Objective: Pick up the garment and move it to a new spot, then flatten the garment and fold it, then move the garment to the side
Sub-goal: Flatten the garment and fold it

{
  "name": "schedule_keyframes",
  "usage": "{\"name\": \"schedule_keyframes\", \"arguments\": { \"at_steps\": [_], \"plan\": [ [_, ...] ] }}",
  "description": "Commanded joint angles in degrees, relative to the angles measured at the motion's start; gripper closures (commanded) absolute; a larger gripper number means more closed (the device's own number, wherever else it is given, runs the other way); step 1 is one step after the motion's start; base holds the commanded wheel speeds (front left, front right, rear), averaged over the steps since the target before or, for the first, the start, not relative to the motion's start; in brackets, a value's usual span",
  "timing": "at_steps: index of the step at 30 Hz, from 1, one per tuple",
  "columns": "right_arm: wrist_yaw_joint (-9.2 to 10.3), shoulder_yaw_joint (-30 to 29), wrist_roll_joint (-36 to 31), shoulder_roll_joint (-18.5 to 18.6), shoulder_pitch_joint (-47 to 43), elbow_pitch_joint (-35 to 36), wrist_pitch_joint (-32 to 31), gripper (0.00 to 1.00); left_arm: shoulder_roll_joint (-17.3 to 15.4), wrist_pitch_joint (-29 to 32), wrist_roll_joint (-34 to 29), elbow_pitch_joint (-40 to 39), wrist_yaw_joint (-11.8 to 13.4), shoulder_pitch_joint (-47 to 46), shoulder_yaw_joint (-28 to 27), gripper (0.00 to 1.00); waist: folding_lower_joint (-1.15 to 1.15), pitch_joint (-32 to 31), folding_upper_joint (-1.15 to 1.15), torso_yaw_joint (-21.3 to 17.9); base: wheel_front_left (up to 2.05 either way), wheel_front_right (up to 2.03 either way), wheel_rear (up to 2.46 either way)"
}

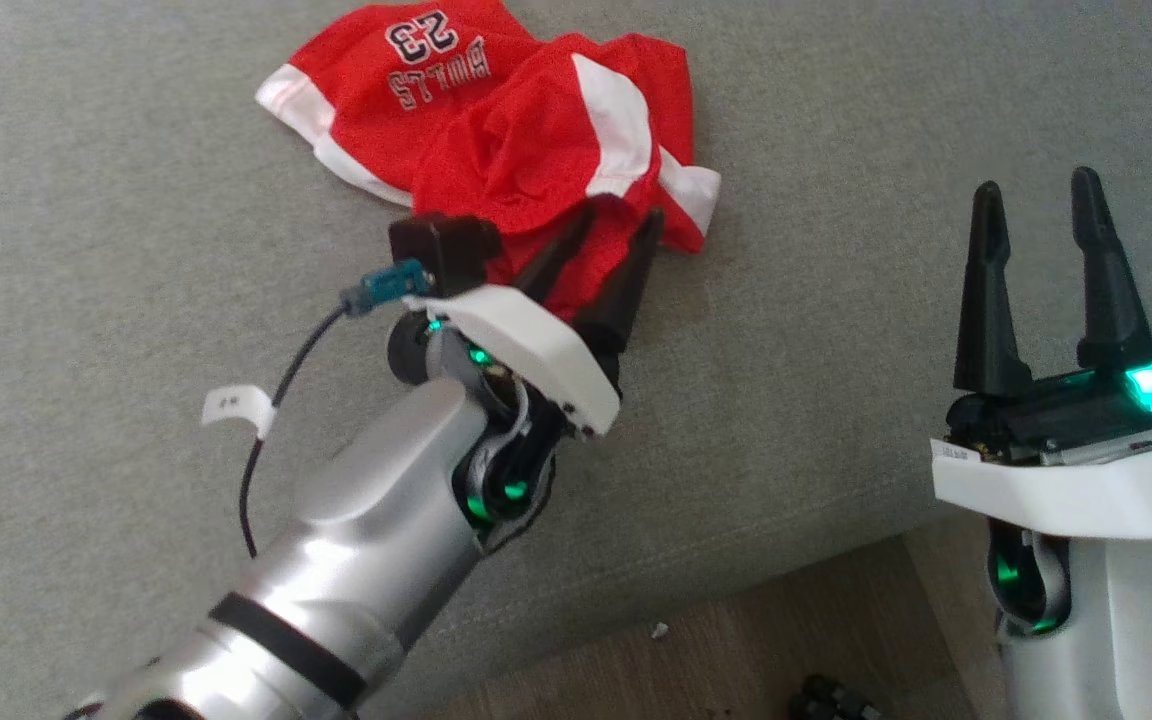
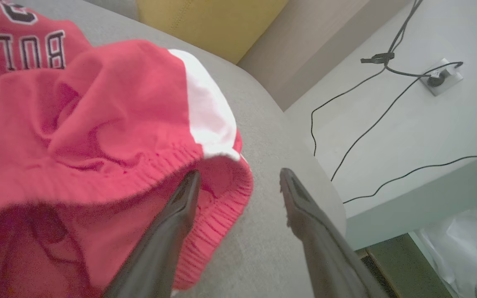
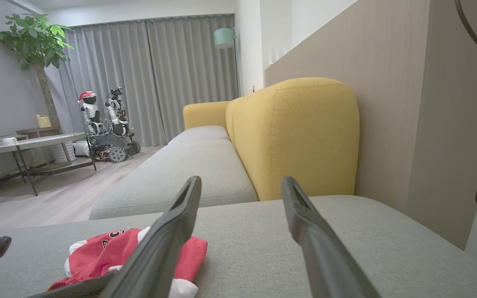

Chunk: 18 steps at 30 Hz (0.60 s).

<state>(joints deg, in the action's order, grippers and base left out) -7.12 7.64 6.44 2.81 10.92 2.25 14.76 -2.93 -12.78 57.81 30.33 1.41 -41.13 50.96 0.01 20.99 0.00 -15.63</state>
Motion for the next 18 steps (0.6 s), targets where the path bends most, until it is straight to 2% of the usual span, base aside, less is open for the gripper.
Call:
{"name": "schedule_keyframes", "arguments": {
  "at_steps": [1, 7, 16, 17, 18],
  "plan": [
    [-0.36, 1.3, 0.5, 0.1, 2.0, 2.3, 0.2, 0.00, 0.0, -0.8, 0.7, -0.9, 0.7, -3.0, -1.2, 0.00, -0.01, 0.9, 0.00, -0.8, 0.00, 0.00, 0.00],
    [-0.36, 1.3, 0.8, 0.1, 2.4, 2.3, 0.2, 0.00, 0.0, -2.0, 3.4, 1.9, 4.0, -5.6, -2.5, 0.00, -0.01, 1.7, 0.00, -1.3, 0.00, 0.00, 0.00],
    [-0.36, 1.3, 0.9, 0.1, 2.5, 1.7, 0.2, 0.00, 0.0, -2.2, 5.6, 0.5, 4.7, -4.9, -6.8, 0.00, -0.01, 1.7, 0.00, -1.0, 0.00, 0.00, 0.00],
    [-0.36, 1.3, 0.8, 0.1, 2.5, 1.6, 0.2, 0.00, 0.0, -2.2, 5.6, 0.1, 4.9, -4.7, -7.4, 0.07, -0.01, 1.7, 0.00, -0.9, 0.00, 0.00, 0.00],
    [-0.36, 1.4, 0.8, 0.1, 2.5, 1.5, 0.2, 0.00, 0.0, -2.2, 5.5, -0.1, 4.9, -4.4, -7.6, 0.51, -0.01, 1.6, 0.00, -0.8, 0.00, 0.00, 0.00]
  ]
}}
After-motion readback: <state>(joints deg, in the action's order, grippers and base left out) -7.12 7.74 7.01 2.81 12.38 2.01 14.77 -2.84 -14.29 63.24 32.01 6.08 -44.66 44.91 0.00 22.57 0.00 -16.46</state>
